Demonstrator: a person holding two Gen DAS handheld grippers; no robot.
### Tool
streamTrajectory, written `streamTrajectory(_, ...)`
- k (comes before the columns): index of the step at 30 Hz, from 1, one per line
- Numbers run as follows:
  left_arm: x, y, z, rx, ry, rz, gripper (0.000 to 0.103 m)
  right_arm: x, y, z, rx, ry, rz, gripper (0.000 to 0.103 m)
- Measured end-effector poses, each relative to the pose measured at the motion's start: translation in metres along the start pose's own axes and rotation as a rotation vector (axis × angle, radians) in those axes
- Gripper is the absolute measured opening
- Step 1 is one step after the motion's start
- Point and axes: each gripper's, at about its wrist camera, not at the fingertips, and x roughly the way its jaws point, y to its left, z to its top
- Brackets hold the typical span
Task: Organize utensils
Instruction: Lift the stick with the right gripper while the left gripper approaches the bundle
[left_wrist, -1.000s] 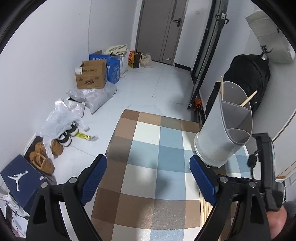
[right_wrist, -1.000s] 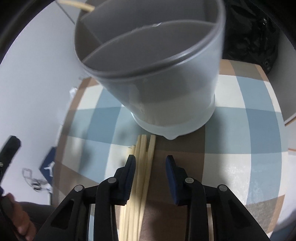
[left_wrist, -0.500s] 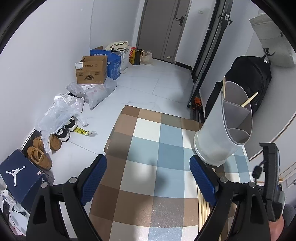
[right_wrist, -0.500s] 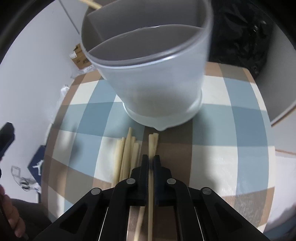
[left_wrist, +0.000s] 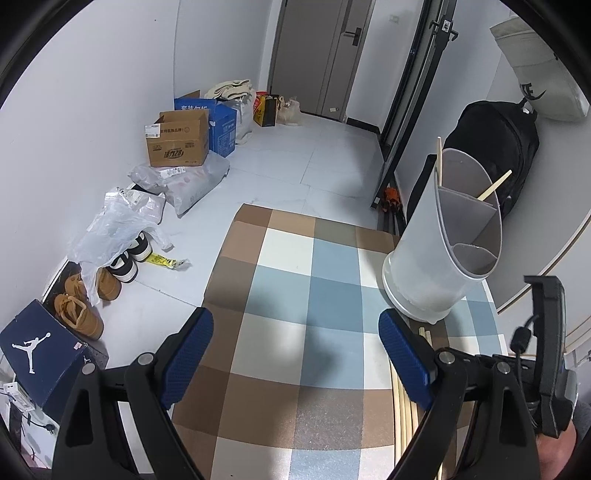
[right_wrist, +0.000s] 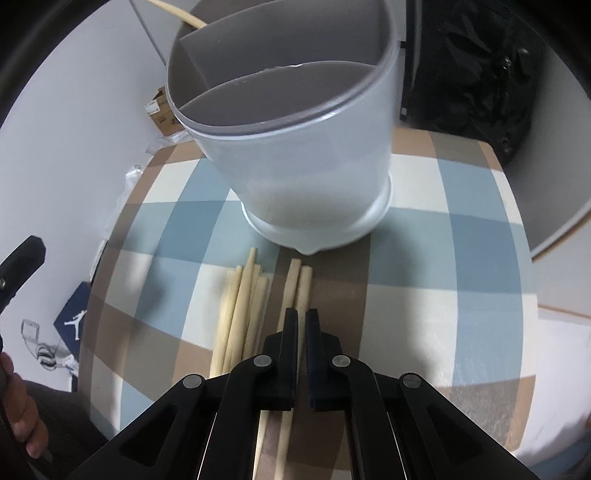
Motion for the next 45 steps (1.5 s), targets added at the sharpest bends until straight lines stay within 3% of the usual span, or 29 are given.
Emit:
streamTrajectory(12,0.004,0.0,0.002,-0.008,0.01,0.003,0.088,0.018,0.011,0.016,-0.064,0.036,-0.086,0.006)
streamTrajectory(19,0.003,0.0,-0.001,0.01,0.009,0.018,0.088,0.013,0.002,0.016,-0.031,0.017,-0.059,0.005)
streamTrajectory(25,0.007,-0.008,-0.007,0.038,0.03,-0.002,0.088,-0.007,-0.031,-0.004,0.095,-0.004,-0.004,0.004)
streamTrajectory(30,0.002,-0.034,-0.014,0.117,0.042,-0.1,0.088,-0.041,-0.065,-0.009,0.203,-0.092,0.059,0.004)
streamTrajectory(35,0.003,-0.073,-0.016,0.193,0.102,-0.185,0.088,-0.081,-0.093,-0.01,0.261,-0.2,0.138,0.004)
streamTrajectory(41,0.026,-0.119,-0.021,0.269,0.204,-0.176,0.087,-0.119,-0.114,-0.014,0.318,-0.32,0.231,0.004)
streamTrajectory(45,0.048,-0.136,-0.024,0.311,0.273,-0.119,0.067,-0.123,-0.115,-0.015,0.306,-0.359,0.257,0.004)
